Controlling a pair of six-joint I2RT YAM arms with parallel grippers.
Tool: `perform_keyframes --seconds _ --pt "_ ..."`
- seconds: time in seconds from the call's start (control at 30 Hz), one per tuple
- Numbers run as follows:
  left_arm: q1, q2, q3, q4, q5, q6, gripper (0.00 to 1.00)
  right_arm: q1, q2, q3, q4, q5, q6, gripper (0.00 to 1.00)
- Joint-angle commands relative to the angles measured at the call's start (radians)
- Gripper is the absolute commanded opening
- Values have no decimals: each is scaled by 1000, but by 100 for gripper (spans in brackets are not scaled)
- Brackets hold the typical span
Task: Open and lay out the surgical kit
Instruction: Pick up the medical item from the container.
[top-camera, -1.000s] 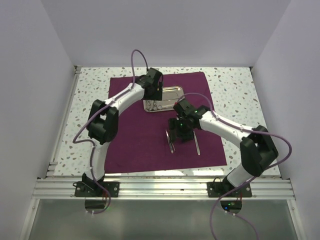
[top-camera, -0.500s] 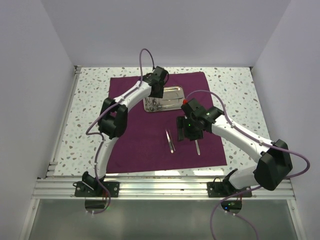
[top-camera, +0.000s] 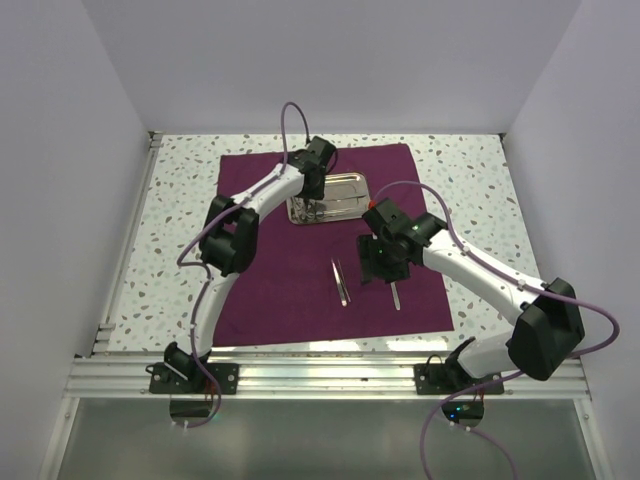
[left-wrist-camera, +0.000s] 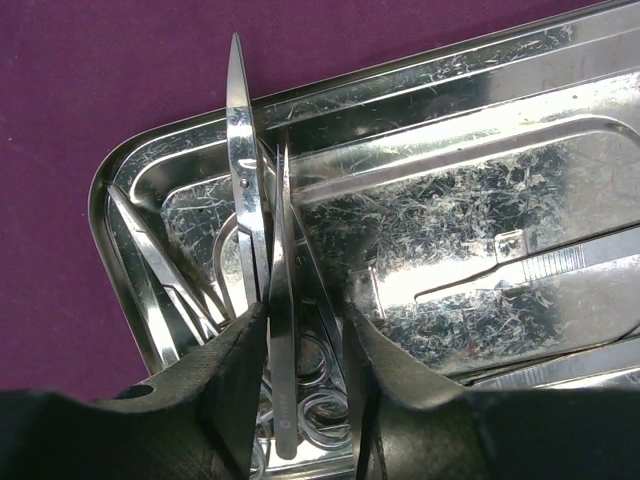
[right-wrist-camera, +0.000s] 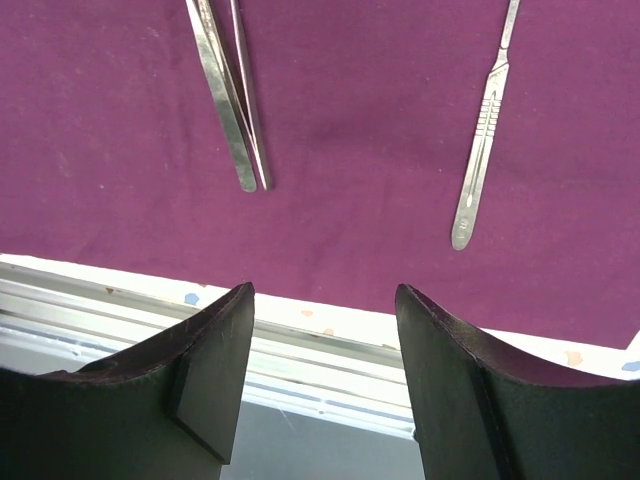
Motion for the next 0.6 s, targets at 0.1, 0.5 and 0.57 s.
perform_keyframes --seconds 0.1,0.5,0.57 --pt "12 11 39 7 19 15 31 -2 9 32 -25 25 -5 61" --pt "35 -18 33 9 52 16 0 -2 6 41 -29 38 -1 60" --pt "38 -31 36 13 68 13 0 -4 1 40 -29 41 2 60"
